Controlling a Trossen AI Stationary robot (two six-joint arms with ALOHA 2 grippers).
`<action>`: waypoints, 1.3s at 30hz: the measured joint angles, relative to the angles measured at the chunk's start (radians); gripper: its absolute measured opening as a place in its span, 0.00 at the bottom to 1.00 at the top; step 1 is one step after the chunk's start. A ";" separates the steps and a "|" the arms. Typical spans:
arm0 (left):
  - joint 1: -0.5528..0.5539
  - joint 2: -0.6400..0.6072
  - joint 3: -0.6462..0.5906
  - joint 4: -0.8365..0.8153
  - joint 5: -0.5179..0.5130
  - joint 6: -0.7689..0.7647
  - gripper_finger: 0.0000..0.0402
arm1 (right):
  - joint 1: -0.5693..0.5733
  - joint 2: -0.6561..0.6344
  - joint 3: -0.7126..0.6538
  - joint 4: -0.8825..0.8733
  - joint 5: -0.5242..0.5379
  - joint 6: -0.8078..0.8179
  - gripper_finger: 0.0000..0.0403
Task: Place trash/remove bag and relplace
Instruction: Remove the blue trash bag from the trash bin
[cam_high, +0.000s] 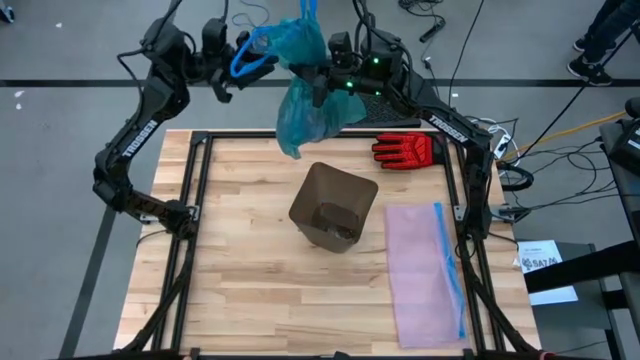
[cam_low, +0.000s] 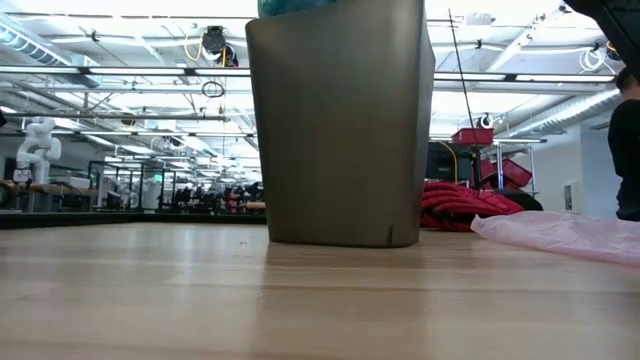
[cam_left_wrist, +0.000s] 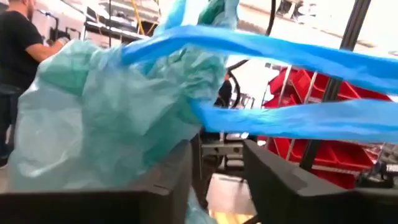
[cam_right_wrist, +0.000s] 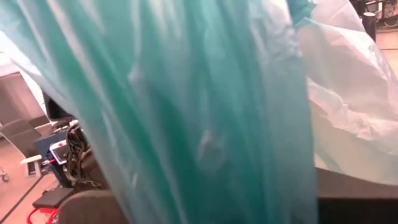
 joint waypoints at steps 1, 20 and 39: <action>0.000 0.000 0.000 0.006 -0.009 -0.003 0.39 | 0.000 0.000 0.000 0.000 0.000 0.000 0.00; -0.103 0.046 0.001 0.174 -0.143 -0.048 0.55 | 0.026 0.000 0.000 0.001 -0.044 0.001 0.00; -0.164 0.101 0.001 0.195 -0.301 -0.044 0.05 | 0.028 0.000 0.000 -0.048 -0.051 0.012 0.00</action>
